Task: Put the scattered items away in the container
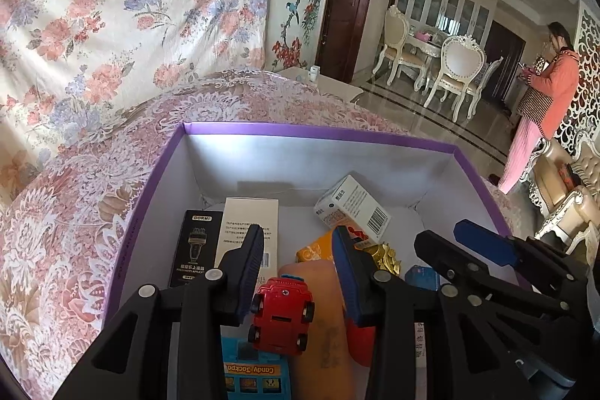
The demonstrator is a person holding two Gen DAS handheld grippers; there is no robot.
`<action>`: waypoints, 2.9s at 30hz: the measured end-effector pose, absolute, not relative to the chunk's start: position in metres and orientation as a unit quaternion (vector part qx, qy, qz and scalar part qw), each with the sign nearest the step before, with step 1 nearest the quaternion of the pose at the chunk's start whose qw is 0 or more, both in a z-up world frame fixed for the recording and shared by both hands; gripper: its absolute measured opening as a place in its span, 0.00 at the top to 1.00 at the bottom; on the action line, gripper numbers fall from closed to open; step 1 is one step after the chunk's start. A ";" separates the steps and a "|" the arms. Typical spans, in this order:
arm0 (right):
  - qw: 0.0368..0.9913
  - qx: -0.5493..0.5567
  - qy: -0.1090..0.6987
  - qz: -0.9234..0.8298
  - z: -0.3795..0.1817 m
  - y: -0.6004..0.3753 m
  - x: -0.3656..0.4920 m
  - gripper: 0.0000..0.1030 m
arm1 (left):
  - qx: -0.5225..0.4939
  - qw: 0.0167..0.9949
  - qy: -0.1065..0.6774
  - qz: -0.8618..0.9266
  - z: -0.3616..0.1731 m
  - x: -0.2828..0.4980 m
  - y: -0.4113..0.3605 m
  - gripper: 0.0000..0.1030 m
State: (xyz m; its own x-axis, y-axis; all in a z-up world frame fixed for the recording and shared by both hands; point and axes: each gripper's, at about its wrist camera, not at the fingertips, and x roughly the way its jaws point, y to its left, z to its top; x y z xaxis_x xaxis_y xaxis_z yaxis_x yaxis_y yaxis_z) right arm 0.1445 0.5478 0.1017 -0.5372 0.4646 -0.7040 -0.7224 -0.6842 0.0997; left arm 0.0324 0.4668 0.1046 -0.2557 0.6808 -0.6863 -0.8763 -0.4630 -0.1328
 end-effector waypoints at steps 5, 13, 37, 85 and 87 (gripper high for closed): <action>0.351 -0.329 0.192 0.855 0.103 0.547 0.146 0.54 | -0.344 0.498 0.130 0.785 0.110 0.037 0.456 0.62; 0.355 -0.312 0.190 0.860 0.113 0.536 0.160 0.50 | -0.326 0.498 0.112 0.796 0.126 0.051 0.429 0.60; 0.417 -0.361 0.150 0.820 0.165 0.437 0.237 0.13 | -0.334 0.472 0.148 0.802 0.173 0.115 0.328 0.25; 0.413 -0.350 0.166 0.824 0.168 0.441 0.237 0.13 | -0.324 0.470 0.151 0.807 0.177 0.118 0.329 0.22; 0.414 -0.349 0.165 0.824 0.167 0.441 0.237 0.13 | -0.329 0.471 0.147 0.805 0.176 0.117 0.329 0.22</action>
